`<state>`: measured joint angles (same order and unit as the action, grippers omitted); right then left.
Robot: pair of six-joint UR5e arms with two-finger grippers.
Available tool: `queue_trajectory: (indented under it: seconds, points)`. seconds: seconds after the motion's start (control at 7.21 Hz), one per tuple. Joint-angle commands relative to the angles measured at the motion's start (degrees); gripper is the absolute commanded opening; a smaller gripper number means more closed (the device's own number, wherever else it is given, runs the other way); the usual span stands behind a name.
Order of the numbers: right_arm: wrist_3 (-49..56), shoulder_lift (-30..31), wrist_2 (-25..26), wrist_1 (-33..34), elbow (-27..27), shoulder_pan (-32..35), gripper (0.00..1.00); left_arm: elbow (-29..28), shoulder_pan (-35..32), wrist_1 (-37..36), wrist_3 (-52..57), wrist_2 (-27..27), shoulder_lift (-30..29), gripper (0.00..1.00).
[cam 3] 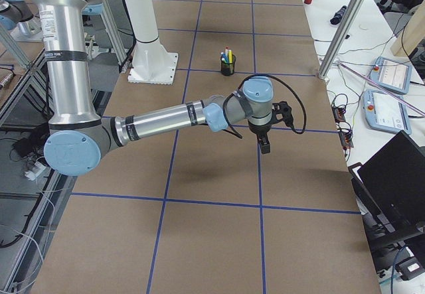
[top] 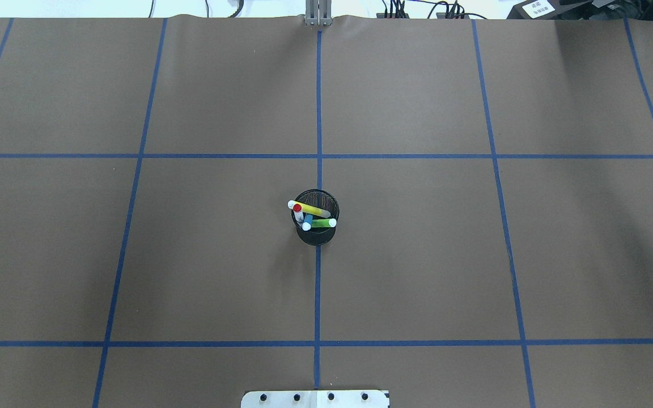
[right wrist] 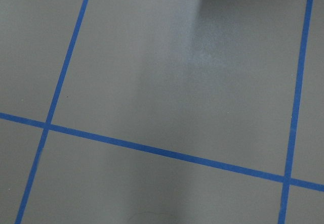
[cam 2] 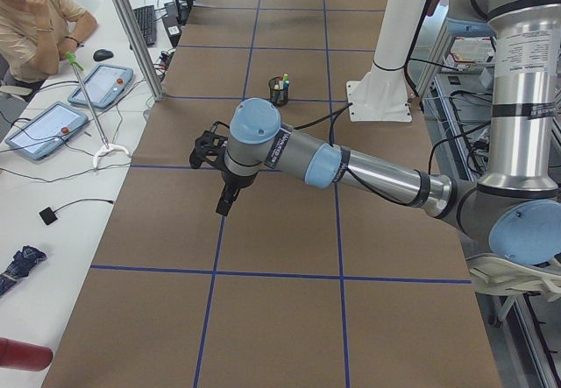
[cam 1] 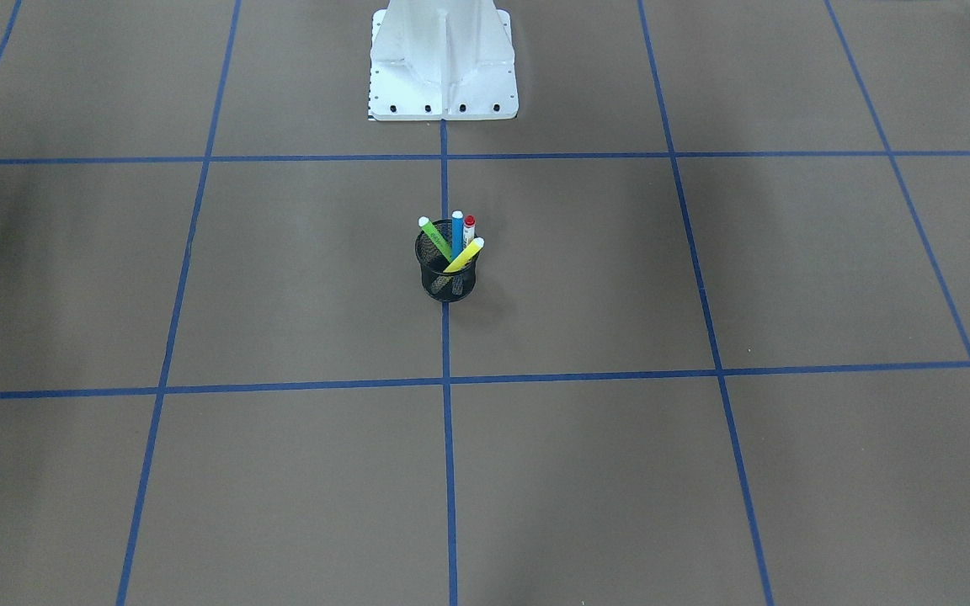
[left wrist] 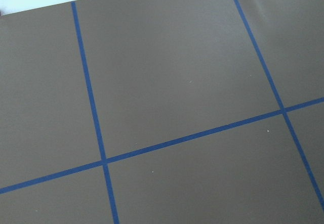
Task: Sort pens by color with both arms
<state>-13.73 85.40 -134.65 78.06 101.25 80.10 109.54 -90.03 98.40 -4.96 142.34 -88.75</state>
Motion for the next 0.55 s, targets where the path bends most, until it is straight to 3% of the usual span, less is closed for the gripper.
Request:
queue_trajectory:
  seconds: [0.0, 0.42]
  points:
    - [-3.81, -1.46, 0.26, -0.01, 1.4, -1.51, 1.0, 0.93, 3.53, 0.12, -13.08, 0.04, -4.66, 1.0]
    - [-9.03, -2.34, 0.44, -0.01, 3.43, -4.24, 1.0, 2.87, 16.51, -0.23, -29.78, -0.92, -10.98, 1.0]
